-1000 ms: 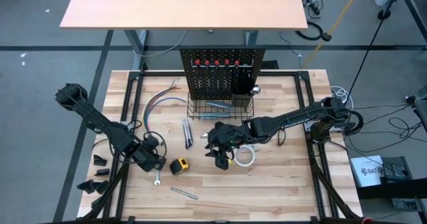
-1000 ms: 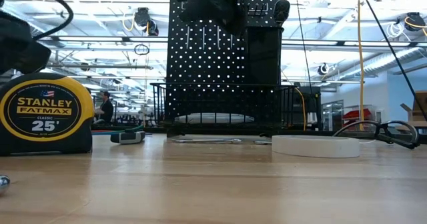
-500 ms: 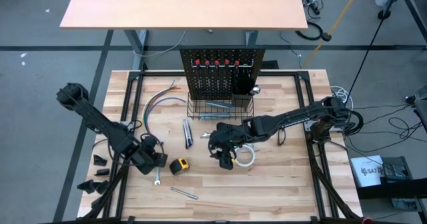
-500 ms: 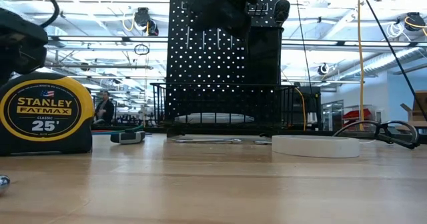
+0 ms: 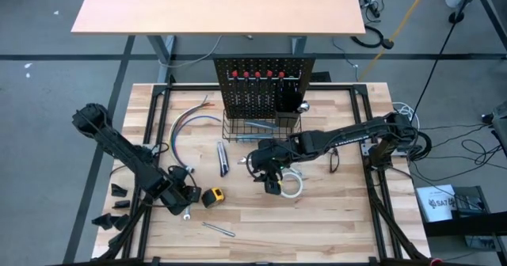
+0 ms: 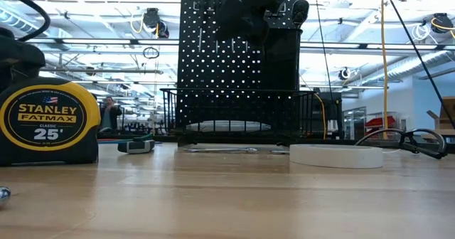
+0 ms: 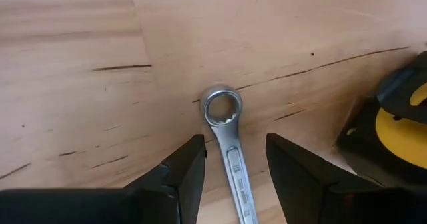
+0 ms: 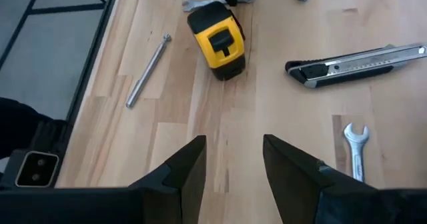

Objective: Hang tools onto peg board
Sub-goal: Put the wrench into the pegboard bin

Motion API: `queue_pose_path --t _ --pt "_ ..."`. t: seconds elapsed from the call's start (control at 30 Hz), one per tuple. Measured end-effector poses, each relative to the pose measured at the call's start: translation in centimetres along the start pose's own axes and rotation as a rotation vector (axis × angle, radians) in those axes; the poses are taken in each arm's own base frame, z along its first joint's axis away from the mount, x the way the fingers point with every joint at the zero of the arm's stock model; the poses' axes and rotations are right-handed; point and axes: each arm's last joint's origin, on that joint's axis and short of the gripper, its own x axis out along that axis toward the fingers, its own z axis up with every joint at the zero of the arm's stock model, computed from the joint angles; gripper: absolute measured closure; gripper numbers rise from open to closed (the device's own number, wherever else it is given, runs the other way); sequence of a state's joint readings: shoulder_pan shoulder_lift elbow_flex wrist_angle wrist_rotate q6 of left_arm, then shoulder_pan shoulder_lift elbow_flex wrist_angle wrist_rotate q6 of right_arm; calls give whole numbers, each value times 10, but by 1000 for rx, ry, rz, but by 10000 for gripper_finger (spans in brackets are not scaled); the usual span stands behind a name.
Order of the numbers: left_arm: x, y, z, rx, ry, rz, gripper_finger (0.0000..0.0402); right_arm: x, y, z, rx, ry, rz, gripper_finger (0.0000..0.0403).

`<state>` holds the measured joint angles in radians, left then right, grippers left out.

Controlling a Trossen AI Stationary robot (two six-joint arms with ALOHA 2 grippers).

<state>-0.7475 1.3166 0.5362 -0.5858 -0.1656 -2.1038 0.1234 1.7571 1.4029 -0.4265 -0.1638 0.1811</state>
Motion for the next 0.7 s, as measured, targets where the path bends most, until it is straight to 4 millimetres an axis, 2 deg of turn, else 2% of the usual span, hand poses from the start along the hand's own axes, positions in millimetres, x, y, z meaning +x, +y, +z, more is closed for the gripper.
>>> queue_pose_path --t 0.4,0.57,0.7 --pt "4 -5 14 99 -231 108 245 -2 -12 2 -21 -2 -22 259" --pt "5 -7 18 140 -245 119 274 -3 -15 0 -23 17 -23 259" --pt "-4 -13 17 134 -233 82 282 -4 -19 -2 -3 48 1 259"
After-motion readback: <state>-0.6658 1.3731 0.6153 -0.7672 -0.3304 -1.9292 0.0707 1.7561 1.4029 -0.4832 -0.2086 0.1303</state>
